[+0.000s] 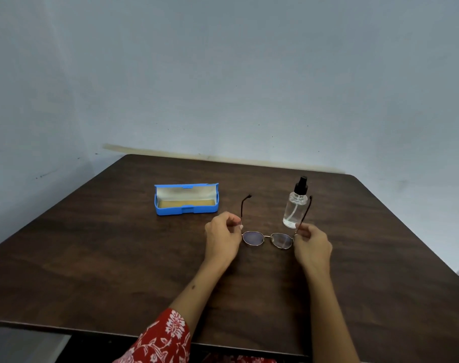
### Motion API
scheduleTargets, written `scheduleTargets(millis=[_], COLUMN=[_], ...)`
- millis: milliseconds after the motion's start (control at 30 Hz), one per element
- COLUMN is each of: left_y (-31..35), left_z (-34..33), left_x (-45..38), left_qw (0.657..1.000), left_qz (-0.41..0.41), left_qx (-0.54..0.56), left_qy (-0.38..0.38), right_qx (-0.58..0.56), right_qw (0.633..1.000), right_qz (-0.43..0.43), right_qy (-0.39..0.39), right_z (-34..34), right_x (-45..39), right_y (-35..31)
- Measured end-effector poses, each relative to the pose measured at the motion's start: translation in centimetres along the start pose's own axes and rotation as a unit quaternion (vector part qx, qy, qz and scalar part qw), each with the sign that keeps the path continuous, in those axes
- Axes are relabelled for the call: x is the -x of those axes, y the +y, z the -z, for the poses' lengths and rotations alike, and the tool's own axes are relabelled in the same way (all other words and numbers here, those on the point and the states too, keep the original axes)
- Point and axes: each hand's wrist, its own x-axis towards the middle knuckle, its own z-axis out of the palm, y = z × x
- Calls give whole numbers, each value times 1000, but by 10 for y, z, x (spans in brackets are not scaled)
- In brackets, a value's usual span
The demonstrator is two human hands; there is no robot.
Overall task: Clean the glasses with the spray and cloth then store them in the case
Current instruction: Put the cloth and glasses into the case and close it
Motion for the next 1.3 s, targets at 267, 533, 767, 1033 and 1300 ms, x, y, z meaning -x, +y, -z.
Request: scheduleTargets(millis=[267, 533, 767, 1033, 1300], left_y=[-5, -12, -18, -8, 5], left_z=[0, 8, 15, 21, 19], left_x=[-4, -10, -12, -19, -23], left_qw=[1000, 999, 992, 955, 869], left_qz=[-12, -24, -102, -174, -194], left_qx=[-16, -20, -46, -194, -385], left_qy=[-5, -15, -56, -140, -243], right_qx=[-30, -29, 2, 5, -23], right_qw=[999, 999, 999, 996, 992], right_qz=[-17, 2, 24, 53, 50], right_qy=[-6, -20, -41, -75, -118], right_z=[-5, -16, -17, -13, -8], right_x=[-7, -10, -13, -16, -19], right_y=[9, 7, 6, 5, 3])
